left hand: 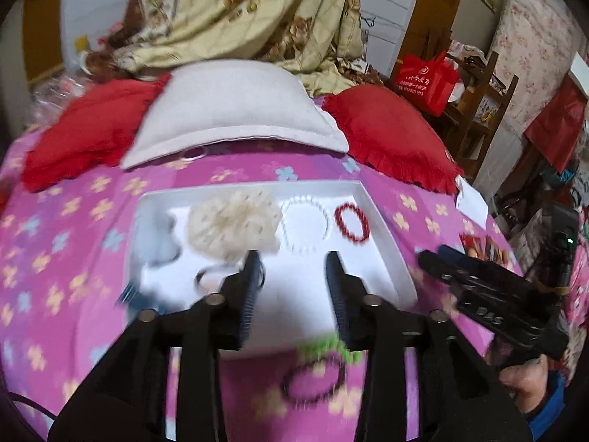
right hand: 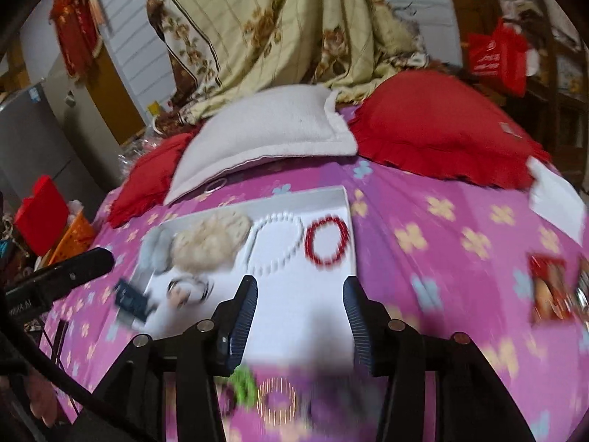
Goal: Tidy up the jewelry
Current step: 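Open both tools and withdraw from the tray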
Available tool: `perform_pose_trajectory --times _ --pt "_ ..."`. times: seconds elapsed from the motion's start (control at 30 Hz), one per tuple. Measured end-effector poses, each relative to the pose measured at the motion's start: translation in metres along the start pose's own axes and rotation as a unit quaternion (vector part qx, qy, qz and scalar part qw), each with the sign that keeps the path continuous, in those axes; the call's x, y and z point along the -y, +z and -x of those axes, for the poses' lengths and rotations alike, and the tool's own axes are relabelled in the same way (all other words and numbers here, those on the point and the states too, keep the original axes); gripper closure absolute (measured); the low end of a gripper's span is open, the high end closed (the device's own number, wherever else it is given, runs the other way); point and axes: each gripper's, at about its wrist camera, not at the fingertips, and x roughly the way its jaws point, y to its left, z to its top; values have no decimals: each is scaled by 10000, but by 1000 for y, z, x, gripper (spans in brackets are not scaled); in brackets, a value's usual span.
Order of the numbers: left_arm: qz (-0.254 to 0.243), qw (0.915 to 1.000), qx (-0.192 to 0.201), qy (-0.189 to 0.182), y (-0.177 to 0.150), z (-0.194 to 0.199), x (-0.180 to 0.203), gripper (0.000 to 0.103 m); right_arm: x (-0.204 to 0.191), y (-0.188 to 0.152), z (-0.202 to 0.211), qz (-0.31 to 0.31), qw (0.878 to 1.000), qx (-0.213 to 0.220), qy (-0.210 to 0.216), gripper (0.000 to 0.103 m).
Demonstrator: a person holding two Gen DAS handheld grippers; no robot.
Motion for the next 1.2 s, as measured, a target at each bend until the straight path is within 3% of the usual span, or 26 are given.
perform_pose_trajectory --times 0.13,0.33,0.6,1.2 --pt "19 9998 76 183 -57 40 10 54 -1 -54 41 -38 9998 69 -190 55" --pt "335 9992 -169 155 -107 54 22 54 15 -110 66 -574 9980 -53 -263 54" --pt "196 9994 -205 191 -123 68 45 54 28 -124 98 -886 9954 181 -314 53" --pt "218 9989 -298 272 -132 62 43 54 32 -138 87 -971 9949 27 -283 53"
